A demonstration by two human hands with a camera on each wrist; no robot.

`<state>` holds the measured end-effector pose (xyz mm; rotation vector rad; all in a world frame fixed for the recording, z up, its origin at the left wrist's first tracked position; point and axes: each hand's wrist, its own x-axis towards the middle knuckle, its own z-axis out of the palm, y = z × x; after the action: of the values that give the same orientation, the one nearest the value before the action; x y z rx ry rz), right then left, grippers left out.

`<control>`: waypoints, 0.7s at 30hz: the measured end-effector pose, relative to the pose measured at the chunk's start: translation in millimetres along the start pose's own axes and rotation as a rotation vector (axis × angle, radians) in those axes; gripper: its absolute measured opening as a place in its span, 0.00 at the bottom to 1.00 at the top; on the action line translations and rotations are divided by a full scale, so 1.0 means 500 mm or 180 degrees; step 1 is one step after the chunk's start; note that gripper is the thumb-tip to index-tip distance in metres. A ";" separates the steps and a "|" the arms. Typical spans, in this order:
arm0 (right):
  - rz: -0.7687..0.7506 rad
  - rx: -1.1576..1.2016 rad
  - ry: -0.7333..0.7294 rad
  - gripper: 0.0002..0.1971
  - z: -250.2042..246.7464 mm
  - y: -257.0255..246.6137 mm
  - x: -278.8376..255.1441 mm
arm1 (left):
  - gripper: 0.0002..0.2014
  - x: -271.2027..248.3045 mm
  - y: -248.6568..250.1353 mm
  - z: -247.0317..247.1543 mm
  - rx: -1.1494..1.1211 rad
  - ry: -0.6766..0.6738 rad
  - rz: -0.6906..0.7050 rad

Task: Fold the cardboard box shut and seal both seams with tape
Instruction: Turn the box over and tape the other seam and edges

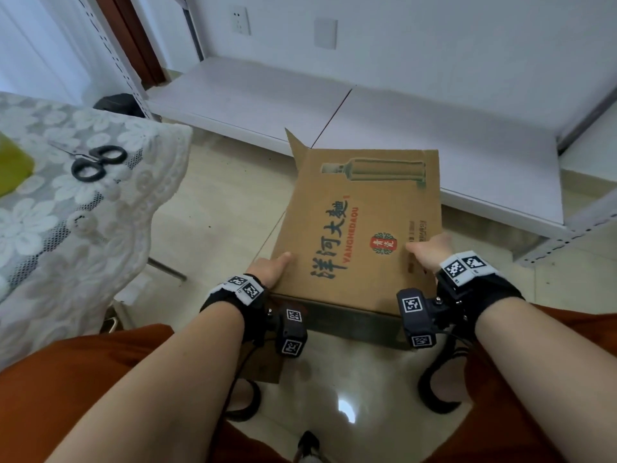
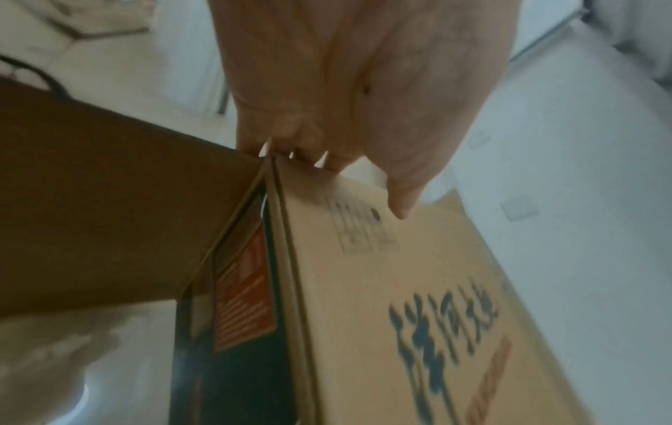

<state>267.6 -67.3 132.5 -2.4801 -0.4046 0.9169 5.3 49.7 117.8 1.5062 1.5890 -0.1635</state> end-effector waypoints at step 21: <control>0.0209 -0.0499 0.0928 0.35 0.082 0.029 -0.011 | 0.22 0.005 -0.048 0.026 -0.3753 -0.0207 -0.0732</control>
<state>237.7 -69.0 100.7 -2.7319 -0.3075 0.5515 -8.2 37.3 97.4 0.3949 1.3672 0.5174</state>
